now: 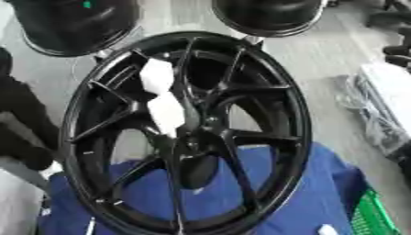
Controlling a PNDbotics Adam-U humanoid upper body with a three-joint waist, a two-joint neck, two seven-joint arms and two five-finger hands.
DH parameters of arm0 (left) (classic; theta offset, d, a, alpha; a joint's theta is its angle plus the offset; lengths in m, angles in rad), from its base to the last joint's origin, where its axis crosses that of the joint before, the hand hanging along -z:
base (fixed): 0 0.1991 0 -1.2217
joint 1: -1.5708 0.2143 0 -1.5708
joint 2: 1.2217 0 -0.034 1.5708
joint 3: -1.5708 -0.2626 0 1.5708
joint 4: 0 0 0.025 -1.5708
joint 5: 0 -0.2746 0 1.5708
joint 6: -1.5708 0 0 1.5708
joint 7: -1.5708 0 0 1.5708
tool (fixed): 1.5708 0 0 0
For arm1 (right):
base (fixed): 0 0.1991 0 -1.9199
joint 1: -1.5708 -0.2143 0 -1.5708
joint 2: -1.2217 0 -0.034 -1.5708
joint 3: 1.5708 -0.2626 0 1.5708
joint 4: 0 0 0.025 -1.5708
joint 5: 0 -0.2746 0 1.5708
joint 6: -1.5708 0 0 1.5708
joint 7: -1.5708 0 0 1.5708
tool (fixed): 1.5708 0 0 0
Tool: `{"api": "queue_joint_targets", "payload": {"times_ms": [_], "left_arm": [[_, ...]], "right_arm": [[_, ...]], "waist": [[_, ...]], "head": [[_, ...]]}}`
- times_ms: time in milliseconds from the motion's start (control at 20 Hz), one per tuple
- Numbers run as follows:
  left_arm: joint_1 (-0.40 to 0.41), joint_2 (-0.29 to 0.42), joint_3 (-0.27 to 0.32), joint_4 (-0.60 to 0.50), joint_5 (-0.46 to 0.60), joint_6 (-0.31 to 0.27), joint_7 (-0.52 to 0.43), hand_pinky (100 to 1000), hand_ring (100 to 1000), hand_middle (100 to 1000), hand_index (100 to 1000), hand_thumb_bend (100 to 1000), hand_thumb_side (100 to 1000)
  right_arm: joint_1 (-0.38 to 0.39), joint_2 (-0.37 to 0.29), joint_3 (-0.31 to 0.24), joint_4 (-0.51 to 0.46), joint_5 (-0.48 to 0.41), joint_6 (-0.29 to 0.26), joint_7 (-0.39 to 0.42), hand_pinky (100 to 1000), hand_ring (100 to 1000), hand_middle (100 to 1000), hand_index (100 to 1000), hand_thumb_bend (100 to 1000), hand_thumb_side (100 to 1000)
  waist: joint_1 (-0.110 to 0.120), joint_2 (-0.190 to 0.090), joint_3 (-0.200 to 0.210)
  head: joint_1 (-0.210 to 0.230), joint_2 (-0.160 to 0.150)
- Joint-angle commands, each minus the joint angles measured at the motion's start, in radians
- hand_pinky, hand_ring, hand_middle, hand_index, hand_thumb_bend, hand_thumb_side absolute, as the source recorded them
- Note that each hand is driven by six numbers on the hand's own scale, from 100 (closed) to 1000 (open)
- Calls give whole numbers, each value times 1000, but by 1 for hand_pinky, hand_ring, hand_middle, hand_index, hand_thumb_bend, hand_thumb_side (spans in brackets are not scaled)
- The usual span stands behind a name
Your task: Pull the pin out of the wheel hub.
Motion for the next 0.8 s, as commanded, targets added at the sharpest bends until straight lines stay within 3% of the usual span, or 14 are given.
{"api": "queue_joint_targets", "payload": {"times_ms": [50, 400, 450, 500, 600, 700, 800], "left_arm": [[-9, 51, 10, -5, 2, -3, 5, 642, 811, 747, 796, 141, 763], [-21, 54, 9, -17, -13, -9, -21, 648, 813, 748, 790, 160, 716], [-28, 57, 2, -24, -20, -12, -32, 657, 816, 750, 791, 177, 614], [-37, 62, -13, -38, -31, -20, -45, 673, 823, 752, 794, 276, 485], [-54, 80, -61, -85, -62, -46, -77, 698, 831, 758, 797, 375, 364], [-66, 99, -114, -136, -95, -68, -111, 737, 844, 774, 810, 458, 321], [-80, 118, -169, -184, -129, -68, -145, 764, 852, 785, 819, 484, 297]], "right_arm": [[-11, -15, -7, -14, -6, -3, 0, 766, 707, 796, 901, 100, 518], [-10, -15, -5, -13, -5, -1, 2, 766, 707, 796, 901, 100, 520], [-9, -16, -4, -13, -4, -1, 3, 766, 707, 796, 901, 100, 520], [-9, -17, -3, -13, -3, 0, 4, 766, 707, 796, 901, 100, 521], [-9, -18, 0, -13, -1, 1, 8, 766, 706, 796, 901, 100, 523], [-9, -19, 3, -13, 1, 3, 10, 766, 706, 796, 901, 100, 524], [-10, -21, 5, -12, 3, 4, 13, 765, 706, 796, 901, 100, 525]], "waist": [[0, -15, -2], [1, -16, -1], [1, -17, -1], [2, -17, -1], [4, -18, -4], [6, -18, -6], [10, -18, -9]], "head": [[1, -6], [0, -9], [0, -9], [2, -9], [8, -10], [14, -10], [18, -10]]}}
